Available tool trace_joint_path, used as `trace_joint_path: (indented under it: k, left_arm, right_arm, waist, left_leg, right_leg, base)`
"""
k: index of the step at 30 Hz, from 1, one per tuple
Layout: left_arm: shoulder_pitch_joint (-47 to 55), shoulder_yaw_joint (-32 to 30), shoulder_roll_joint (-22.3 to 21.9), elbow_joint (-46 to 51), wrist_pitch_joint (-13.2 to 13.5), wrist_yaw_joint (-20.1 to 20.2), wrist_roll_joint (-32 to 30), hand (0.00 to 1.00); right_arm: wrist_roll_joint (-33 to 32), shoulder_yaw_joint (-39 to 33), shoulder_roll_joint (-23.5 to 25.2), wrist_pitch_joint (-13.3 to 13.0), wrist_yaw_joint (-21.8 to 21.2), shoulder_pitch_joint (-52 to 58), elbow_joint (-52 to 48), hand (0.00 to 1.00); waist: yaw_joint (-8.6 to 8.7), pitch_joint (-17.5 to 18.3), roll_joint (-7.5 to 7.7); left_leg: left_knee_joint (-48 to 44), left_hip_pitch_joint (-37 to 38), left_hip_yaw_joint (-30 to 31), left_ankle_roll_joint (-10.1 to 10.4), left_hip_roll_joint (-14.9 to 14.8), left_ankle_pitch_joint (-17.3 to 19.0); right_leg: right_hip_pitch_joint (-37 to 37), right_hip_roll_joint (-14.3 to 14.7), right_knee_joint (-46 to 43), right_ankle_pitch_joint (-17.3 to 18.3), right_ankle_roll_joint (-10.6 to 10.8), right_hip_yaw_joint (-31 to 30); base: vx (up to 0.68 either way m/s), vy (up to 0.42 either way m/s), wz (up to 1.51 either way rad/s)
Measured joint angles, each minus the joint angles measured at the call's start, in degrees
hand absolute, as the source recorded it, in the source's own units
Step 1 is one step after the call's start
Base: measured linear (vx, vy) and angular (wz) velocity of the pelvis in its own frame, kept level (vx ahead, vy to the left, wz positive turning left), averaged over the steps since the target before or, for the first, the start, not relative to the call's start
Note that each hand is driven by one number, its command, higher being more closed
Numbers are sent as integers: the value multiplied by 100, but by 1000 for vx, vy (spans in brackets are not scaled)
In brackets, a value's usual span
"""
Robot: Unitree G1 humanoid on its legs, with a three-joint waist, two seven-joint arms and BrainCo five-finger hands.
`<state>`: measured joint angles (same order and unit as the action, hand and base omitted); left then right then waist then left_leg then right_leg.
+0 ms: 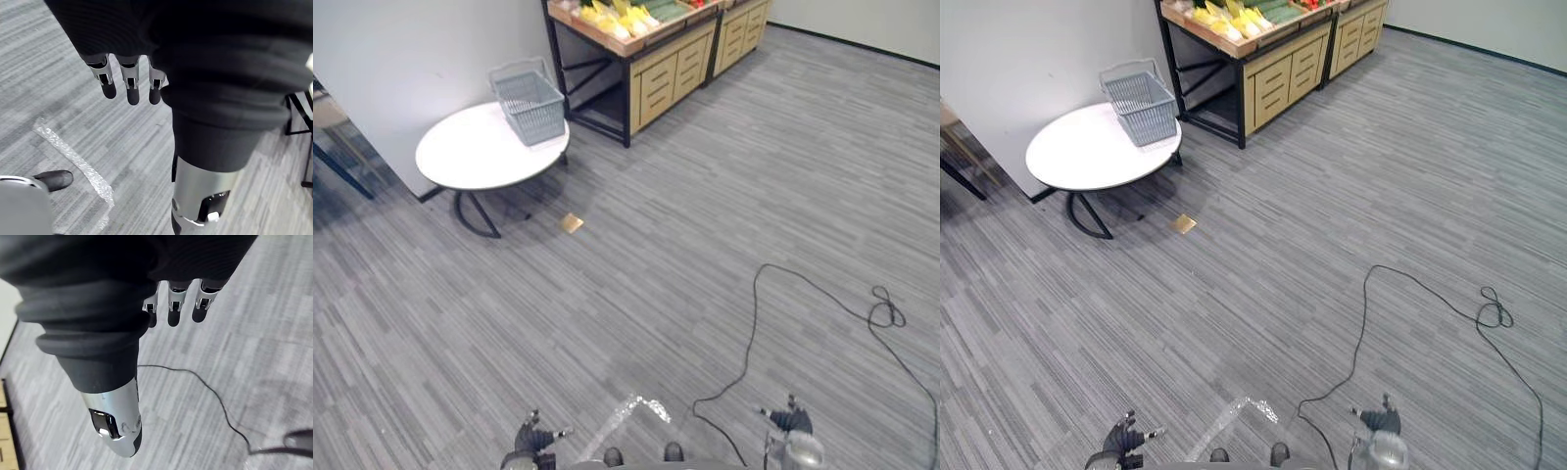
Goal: Pick vegetable in the basket
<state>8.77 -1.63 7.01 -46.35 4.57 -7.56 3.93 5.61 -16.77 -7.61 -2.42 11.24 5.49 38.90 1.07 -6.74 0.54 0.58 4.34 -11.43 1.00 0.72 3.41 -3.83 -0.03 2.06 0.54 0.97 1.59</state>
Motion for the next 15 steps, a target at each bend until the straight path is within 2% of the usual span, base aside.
trace_joint_path:
  k: [7, 15]
  left_arm:
    - [81, 35, 7, 387, 46, 0, -5, 0]
    - [247, 104, 8, 670, 85, -22, 3, 0]
  right_arm:
    - [188, 279, -77, -92, -25, 2, -297, 0]
    - [185, 383, -83, -124, -23, 123, -450, 0]
  waist:
    - [114, -35, -65]
    - [128, -35, -100]
  left_leg:
    - [52, 17, 7, 0, 4, 1]
    - [48, 0, 34, -3, -2, -1]
  right_leg:
    - [0, -1, 12, 9, 11, 9]
    - [16, -4, -5, 20, 23, 62]
  base:
    - [-13, -7, 0]
    - [-59, -20, 2]
